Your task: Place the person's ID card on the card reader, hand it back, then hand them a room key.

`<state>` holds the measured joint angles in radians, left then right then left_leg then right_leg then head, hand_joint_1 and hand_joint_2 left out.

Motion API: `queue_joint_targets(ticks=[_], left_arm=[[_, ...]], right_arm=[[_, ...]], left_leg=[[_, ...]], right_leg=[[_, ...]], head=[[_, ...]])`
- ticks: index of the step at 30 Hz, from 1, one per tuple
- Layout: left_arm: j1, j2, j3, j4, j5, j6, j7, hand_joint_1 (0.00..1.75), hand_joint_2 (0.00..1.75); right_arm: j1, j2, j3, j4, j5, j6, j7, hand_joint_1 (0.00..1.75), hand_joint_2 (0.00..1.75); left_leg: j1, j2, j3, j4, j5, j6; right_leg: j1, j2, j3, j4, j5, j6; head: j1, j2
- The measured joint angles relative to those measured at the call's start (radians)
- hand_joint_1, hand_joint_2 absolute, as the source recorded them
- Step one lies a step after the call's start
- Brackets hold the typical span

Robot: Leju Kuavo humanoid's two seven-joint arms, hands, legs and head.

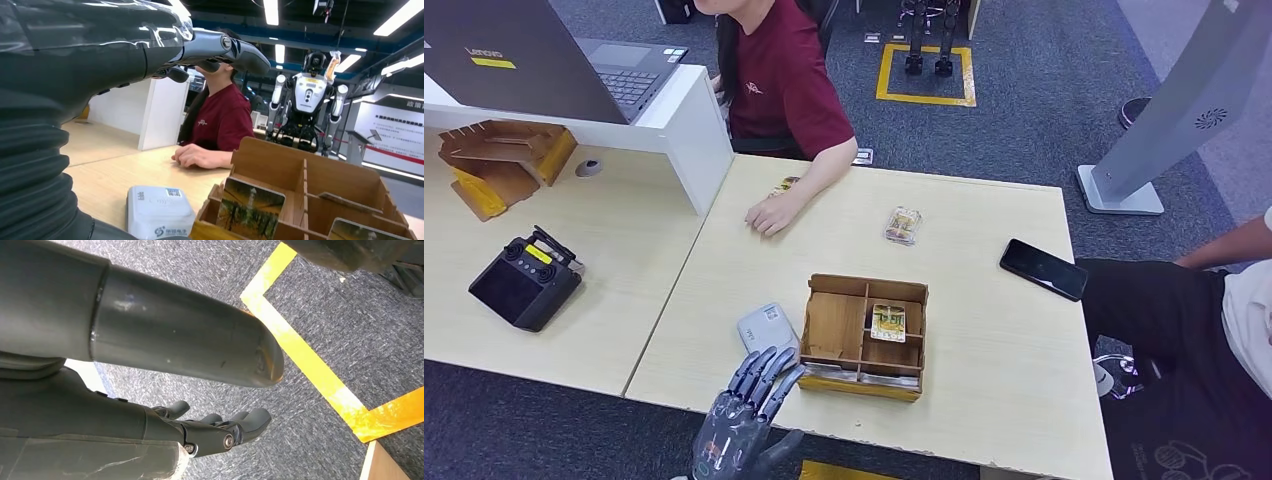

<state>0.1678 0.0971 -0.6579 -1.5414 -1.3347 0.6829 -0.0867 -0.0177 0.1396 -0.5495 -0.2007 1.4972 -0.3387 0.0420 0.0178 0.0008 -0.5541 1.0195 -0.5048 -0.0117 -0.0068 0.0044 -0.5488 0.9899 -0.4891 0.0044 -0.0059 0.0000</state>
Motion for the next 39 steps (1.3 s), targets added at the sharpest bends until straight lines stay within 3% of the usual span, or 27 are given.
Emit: queue_joint_targets(ticks=[11,21,39], left_arm=[[-0.053,-0.095,0.001,0.069,0.014,0.001,-0.053,0.00,1.75],[-0.088,-0.182,0.079,0.128,0.037,0.001,-0.099,0.00,1.75],[-0.119,-0.227,0.125,0.212,0.064,0.001,-0.107,0.00,1.75]], right_arm=[[0.000,0.000,-0.008,0.000,0.020,-0.001,-0.009,0.00,0.00],[-0.001,0.000,-0.012,0.000,0.041,-0.002,-0.003,0.00,0.00],[-0.005,0.000,-0.014,0.000,0.052,-0.001,-0.003,0.00,0.00]], left_leg=[[0.000,0.000,0.000,0.001,0.000,0.000],[0.000,0.000,0.000,0.001,0.000,0.000],[0.000,0.000,0.000,0.001,0.000,0.000]], right_leg=[[0.000,0.000,0.000,0.000,0.000,0.000],[0.000,0.000,0.000,0.000,0.000,0.000],[0.000,0.000,0.000,0.000,0.000,0.000]], head=[[0.000,0.000],[0.000,0.000],[0.000,0.000]])
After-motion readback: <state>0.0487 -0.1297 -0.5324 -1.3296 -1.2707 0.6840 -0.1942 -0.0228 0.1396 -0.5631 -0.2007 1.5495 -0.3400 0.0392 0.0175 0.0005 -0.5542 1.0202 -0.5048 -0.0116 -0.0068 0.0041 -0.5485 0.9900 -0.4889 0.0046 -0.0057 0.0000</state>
